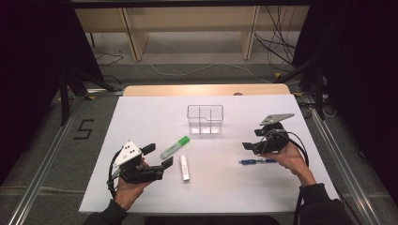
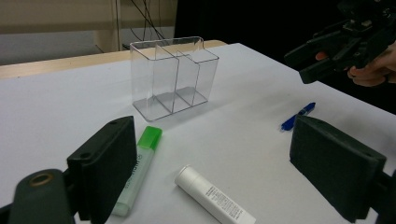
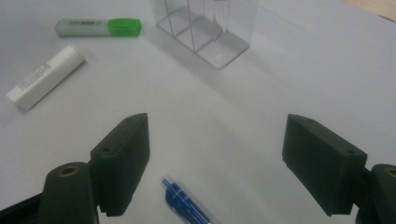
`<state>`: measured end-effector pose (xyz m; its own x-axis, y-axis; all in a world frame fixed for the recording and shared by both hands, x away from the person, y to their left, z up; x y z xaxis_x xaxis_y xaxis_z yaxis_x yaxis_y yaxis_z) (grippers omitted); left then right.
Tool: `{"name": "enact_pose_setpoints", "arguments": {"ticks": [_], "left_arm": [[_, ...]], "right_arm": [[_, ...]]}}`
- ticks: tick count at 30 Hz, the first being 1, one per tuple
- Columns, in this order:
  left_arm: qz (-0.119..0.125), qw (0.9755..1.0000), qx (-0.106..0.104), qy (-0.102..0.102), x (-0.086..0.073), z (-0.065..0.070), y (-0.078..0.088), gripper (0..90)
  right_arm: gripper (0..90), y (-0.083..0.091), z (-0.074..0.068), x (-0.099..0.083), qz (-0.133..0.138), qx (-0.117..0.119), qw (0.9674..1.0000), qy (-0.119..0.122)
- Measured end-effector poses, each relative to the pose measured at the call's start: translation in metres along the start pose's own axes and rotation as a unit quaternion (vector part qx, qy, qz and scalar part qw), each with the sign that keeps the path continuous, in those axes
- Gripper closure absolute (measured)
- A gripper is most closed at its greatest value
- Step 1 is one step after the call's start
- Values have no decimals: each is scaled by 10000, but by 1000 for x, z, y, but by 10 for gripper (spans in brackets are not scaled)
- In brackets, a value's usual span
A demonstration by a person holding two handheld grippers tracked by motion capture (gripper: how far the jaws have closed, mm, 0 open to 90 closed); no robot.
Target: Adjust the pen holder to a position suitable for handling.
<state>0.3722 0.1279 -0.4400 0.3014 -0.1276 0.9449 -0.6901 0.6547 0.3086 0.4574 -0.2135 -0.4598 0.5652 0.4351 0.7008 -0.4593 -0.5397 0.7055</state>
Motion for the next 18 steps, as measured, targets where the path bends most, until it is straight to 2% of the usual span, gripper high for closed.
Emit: {"name": "enact_pose_setpoints", "arguments": {"ticks": [7, 18], "left_arm": [[-29, 10000, 21, -33, -1, 0, 0, 142], [-141, 9998, -72, -102, -3, 4, -2, 142]], "right_arm": [[238, 3, 4, -14, -345, -1, 9993, 144], [243, 6, 9, -34, -743, -126, 9970, 178]]}}
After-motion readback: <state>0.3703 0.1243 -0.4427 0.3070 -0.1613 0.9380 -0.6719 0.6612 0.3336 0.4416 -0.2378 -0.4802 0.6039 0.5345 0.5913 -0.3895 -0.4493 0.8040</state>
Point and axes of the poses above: each handheld gripper's, and its own axes: y roughly backward along the jaws, x roughly out of its top, z roughly to its right, the point moved 7 cm from there along -y, roughly forward along the jaws, and after that the axes turned 4 degrees about -y, right-handed, at the moved point
